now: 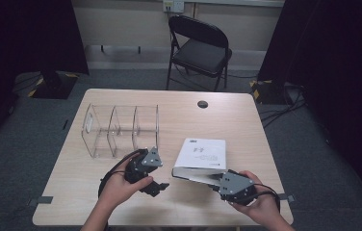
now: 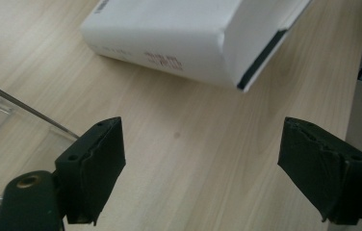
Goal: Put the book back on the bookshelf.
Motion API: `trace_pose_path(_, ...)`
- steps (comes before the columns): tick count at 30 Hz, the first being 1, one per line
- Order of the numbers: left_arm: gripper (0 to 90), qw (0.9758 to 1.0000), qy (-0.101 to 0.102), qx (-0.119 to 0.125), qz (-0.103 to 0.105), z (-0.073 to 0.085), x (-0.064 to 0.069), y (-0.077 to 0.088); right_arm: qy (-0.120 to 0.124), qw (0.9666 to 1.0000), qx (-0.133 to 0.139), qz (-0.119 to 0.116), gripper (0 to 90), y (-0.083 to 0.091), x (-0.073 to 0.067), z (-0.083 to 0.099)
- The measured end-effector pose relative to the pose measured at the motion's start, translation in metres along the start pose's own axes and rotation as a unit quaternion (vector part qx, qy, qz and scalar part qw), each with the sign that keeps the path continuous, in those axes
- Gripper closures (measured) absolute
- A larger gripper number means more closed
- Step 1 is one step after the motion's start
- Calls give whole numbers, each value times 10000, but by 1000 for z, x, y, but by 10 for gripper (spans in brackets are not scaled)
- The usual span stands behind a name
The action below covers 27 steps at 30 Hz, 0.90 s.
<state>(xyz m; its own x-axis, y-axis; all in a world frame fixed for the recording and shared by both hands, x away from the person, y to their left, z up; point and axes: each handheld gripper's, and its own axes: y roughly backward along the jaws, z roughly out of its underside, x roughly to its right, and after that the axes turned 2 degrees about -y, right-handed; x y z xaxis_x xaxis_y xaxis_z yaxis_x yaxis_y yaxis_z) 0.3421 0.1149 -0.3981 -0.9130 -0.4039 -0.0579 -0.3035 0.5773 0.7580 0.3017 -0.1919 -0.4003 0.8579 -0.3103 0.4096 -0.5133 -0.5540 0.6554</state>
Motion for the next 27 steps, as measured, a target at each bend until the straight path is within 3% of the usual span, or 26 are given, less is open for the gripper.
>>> trace_pose_path(3,164,9998,185,-3,9,12,0,-11,-32,10000,-16,-68,646,2,6,-4)
trace_pose_path(7,167,9995,259,-38,148,26,0,-28,-163,9996,-121,-207,650,6,11,-9)
trace_pose_path(11,163,9995,251,-101,154,31,0,-34,-268,9990,-72,-352,655,14,14,-13)
trace_pose_path(14,166,9992,354,-26,202,37,1,-41,-313,9988,-60,-385,661,17,17,-14)
trace_pose_path(18,165,9992,342,-123,193,45,4,-50,-428,9981,-56,-436,666,22,25,-17)
trace_pose_path(19,165,9993,249,-225,167,46,5,-52,-428,9981,-56,-436,666,22,25,-17)
trace_pose_path(27,166,9994,244,-220,115,57,8,-65,-539,9972,-43,-524,667,22,33,-20)
